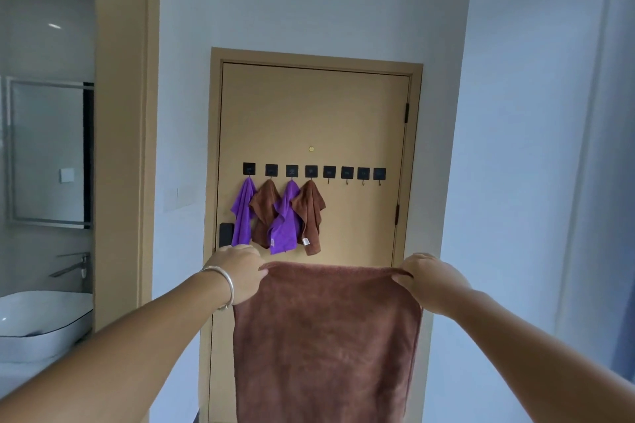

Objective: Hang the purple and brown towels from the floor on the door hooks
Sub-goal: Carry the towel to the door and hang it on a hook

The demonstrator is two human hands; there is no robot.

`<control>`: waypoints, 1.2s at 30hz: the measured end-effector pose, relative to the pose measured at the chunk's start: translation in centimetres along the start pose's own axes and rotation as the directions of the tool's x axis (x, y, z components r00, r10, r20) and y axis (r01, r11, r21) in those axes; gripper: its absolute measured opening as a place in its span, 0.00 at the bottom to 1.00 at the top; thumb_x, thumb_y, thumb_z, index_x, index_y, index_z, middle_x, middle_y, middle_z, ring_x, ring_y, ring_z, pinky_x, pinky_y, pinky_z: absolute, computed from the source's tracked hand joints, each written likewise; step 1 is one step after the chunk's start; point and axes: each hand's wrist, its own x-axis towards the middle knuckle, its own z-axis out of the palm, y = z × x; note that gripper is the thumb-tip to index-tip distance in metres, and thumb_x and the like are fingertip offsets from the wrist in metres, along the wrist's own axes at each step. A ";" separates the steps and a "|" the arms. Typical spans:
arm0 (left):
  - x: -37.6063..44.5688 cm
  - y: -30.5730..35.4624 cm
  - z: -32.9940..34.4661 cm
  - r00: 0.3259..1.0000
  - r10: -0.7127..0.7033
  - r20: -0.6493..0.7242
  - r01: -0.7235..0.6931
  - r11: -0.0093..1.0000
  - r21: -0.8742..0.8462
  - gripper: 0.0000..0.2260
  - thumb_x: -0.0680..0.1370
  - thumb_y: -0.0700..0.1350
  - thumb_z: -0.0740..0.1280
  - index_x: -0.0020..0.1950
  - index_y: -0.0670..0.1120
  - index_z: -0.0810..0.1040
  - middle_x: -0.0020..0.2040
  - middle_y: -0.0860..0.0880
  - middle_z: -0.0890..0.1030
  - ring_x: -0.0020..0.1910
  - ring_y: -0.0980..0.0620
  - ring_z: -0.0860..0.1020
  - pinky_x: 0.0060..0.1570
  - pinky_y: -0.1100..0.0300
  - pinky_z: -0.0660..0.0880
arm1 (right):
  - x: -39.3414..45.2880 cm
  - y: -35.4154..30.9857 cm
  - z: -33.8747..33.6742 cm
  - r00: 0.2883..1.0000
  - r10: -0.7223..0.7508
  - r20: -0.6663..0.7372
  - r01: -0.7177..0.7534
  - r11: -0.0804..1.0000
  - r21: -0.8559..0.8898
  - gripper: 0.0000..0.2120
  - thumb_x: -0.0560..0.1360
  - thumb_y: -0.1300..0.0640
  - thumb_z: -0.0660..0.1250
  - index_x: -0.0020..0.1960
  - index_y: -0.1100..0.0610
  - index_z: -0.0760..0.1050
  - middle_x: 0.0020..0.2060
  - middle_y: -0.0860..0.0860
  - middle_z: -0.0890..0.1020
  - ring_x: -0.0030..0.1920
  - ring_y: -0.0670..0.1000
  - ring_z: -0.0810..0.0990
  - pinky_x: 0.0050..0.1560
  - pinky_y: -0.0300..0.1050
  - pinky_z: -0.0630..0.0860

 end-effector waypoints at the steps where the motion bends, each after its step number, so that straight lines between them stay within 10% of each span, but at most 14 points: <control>1: 1.0 -0.2 0.8 1.000 0.000 0.010 0.000 1.000 0.001 0.16 0.82 0.54 0.53 0.57 0.48 0.77 0.53 0.51 0.77 0.53 0.50 0.74 0.56 0.56 0.71 | 1.1 0.2 0.7 1.000 -0.006 0.002 0.006 1.000 -0.001 0.14 0.81 0.43 0.53 0.40 0.44 0.69 0.43 0.42 0.72 0.52 0.45 0.68 0.52 0.45 0.72; 36: 41.7 -1.9 22.0 0.988 0.032 0.149 -0.044 0.996 0.082 0.16 0.83 0.51 0.51 0.56 0.48 0.77 0.57 0.51 0.75 0.59 0.50 0.72 0.60 0.56 0.67 | 43.3 14.0 21.1 0.998 -0.024 0.054 0.022 0.999 0.032 0.17 0.81 0.44 0.54 0.57 0.49 0.78 0.54 0.47 0.76 0.59 0.48 0.71 0.57 0.46 0.72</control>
